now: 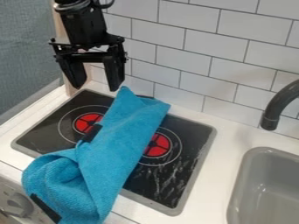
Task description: Rotate the cloth from vertical to horizontal
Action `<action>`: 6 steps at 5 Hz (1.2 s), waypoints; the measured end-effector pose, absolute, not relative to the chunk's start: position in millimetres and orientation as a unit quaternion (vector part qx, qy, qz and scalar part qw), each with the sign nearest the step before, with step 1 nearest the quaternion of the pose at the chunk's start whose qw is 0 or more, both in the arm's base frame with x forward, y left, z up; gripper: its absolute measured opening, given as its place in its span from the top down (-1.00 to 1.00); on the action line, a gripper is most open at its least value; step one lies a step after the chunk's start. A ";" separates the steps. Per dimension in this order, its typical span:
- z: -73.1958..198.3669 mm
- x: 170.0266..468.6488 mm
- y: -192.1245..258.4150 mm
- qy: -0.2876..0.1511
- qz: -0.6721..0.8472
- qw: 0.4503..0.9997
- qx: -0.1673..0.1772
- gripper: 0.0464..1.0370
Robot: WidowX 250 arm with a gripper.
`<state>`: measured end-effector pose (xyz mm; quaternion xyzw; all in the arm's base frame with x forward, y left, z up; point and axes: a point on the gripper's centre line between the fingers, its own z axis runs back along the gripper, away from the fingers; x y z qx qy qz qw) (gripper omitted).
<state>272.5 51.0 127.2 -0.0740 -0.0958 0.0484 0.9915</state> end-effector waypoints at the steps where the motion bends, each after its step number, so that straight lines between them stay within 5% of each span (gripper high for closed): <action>1: 121.5 269.9 49.1 -0.086 0.057 0.991 -0.082 -0.92; 2: 122.8 274.3 47.4 -0.098 0.134 0.979 -0.115 -0.92; 5: 117.2 269.3 44.7 -0.077 0.478 0.875 0.019 -0.92; 6: 115.6 268.9 43.5 -0.091 0.582 0.807 0.032 -0.92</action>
